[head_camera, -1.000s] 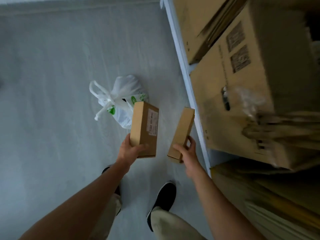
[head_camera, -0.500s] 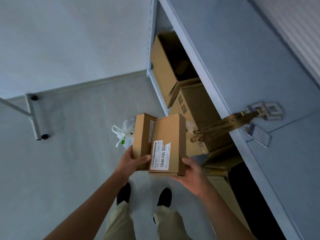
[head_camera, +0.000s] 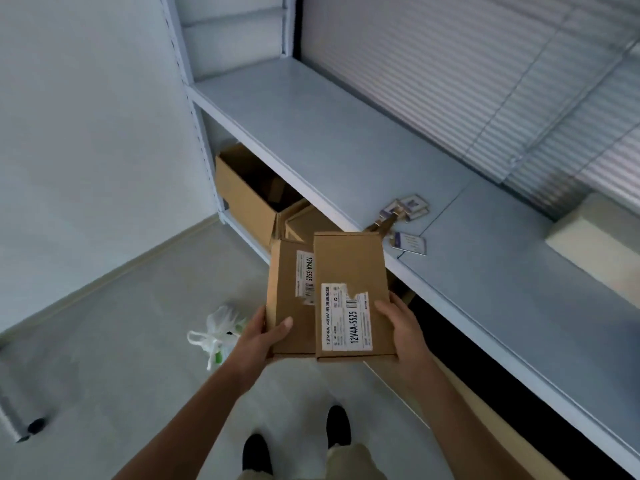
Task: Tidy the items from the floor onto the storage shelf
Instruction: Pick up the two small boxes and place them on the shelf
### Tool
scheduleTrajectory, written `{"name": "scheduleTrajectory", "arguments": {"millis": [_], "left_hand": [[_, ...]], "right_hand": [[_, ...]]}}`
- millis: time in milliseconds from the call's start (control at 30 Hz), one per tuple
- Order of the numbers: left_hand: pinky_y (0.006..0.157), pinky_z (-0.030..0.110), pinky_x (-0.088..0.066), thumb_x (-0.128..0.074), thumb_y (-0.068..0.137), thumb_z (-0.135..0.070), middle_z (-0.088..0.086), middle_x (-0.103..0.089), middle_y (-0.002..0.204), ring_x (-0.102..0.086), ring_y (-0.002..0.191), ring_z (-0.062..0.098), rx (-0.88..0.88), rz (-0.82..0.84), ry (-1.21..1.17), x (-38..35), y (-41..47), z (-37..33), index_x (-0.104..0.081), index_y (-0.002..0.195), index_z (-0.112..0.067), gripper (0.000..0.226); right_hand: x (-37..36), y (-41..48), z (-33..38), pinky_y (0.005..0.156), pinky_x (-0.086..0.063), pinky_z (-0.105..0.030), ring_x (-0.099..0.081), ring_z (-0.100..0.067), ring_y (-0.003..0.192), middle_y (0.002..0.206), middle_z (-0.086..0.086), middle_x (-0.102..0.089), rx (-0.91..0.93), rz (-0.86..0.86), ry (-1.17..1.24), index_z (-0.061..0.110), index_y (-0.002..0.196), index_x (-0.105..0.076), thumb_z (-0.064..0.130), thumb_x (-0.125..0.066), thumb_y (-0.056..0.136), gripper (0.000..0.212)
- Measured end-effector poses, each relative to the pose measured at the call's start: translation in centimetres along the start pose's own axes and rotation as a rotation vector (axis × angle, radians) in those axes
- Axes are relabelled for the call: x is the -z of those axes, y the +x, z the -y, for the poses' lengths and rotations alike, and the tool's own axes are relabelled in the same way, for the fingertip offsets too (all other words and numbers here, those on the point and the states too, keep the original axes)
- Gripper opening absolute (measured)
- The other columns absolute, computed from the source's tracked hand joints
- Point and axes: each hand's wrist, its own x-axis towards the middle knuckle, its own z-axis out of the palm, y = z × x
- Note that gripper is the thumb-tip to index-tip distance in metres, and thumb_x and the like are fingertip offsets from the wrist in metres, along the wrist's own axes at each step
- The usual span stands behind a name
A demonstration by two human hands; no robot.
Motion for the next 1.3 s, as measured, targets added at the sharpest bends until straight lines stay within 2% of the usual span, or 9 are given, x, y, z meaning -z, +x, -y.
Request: {"name": "scheduleTrajectory", "arguments": {"millis": [200,267,433,533,667,800,967,1167,1300], "left_hand": [[0.102,0.062,-0.044,-0.071,0.078,-0.045,0.009,-0.063,0.135,-0.059,0.125,0.032,0.085,0.293,-0.021,-6.6,1.2,-1.0,-0.048,0.140,-0.031,0.067],[0.102,0.062,-0.044,-0.073,0.072,-0.059,0.009,-0.061,0.137,-0.058,0.126,0.032,0.102,0.350,0.046,-8.8,1.6,-0.9,-0.045,0.143,-0.029,0.082],[0.084,0.045,-0.058,-0.058,0.065,-0.080,0.003,-0.067,0.130,-0.065,0.119,0.024,0.152,0.437,0.235,-14.5,1.9,-0.1,-0.051,0.139,-0.032,0.089],[0.089,0.050,-0.056,-0.052,0.067,-0.078,0.000,-0.069,0.127,-0.067,0.115,0.021,0.183,0.445,0.259,-18.3,2.3,0.6,-0.051,0.139,-0.034,0.084],[0.095,0.053,-0.052,-0.049,0.080,-0.065,0.005,-0.068,0.129,-0.066,0.116,0.025,0.220,0.452,0.153,-23.8,2.8,1.5,-0.055,0.135,-0.027,0.067],[0.101,0.060,-0.046,-0.086,0.061,-0.048,0.012,-0.059,0.138,-0.059,0.123,0.035,0.127,0.330,-0.060,-30.4,3.4,3.9,-0.039,0.143,-0.030,0.096],[0.089,0.055,-0.056,-0.088,0.065,-0.009,0.013,-0.068,0.115,-0.069,0.103,0.033,0.066,0.077,-0.030,-39.7,5.6,5.3,-0.027,0.142,-0.034,0.101],[0.087,0.054,-0.057,-0.090,0.056,-0.011,0.013,-0.073,0.114,-0.072,0.100,0.034,0.091,0.228,0.100,-40.4,9.1,2.8,-0.046,0.132,-0.021,0.089],[0.079,0.048,-0.059,-0.079,0.072,-0.008,0.019,-0.071,0.117,-0.071,0.102,0.038,0.172,0.428,0.204,-39.8,9.8,0.3,-0.052,0.130,-0.015,0.064]], "right_hand": [[1.7,-2.8,-0.8,0.089,-0.057,-0.052,-0.073,-0.031,0.099,0.108,-0.010,-0.076,-0.029,-0.105,0.128,0.026,0.128,-0.060,0.030,-0.063,0.090,0.038],[2.9,-4.0,-0.7,0.079,-0.060,-0.044,-0.074,-0.029,0.093,0.105,-0.011,-0.077,-0.038,-0.166,0.193,0.022,0.128,-0.060,0.029,-0.059,0.093,0.035],[7.2,-6.1,-0.7,0.061,-0.060,-0.031,-0.074,-0.024,0.083,0.108,-0.015,-0.075,-0.078,-0.344,0.327,0.017,0.122,-0.064,0.041,-0.058,0.092,0.039],[10.3,-6.4,-1.0,0.079,-0.062,-0.043,-0.075,-0.025,0.085,0.105,-0.012,-0.077,-0.122,-0.394,0.453,0.015,0.121,-0.067,0.049,-0.064,0.086,0.049],[15.4,-6.2,-1.0,0.096,-0.051,-0.060,-0.071,-0.033,0.104,0.110,-0.012,-0.076,-0.084,-0.494,0.544,0.018,0.118,-0.069,0.058,-0.072,0.072,0.061],[20.3,-5.3,0.4,0.091,-0.056,-0.055,-0.070,-0.028,0.106,0.119,-0.007,-0.071,0.067,-0.608,0.578,0.023,0.127,-0.053,0.049,-0.070,0.082,0.054],[25.3,-4.7,1.7,0.087,-0.058,-0.045,-0.066,-0.022,0.109,0.124,-0.005,-0.065,0.141,-0.524,0.511,0.028,0.135,-0.036,0.039,-0.071,0.086,0.061],[35.5,-5.6,4.2,0.110,-0.039,-0.052,-0.049,-0.027,0.129,0.144,-0.006,-0.046,0.204,-0.665,0.207,0.031,0.149,-0.024,0.067,-0.074,0.060,0.109],[38.4,-6.0,5.9,0.087,-0.056,-0.031,-0.066,-0.018,0.112,0.130,-0.002,-0.065,0.204,-0.335,0.058,0.030,0.139,-0.047,0.074,-0.079,0.050,0.103]]}}
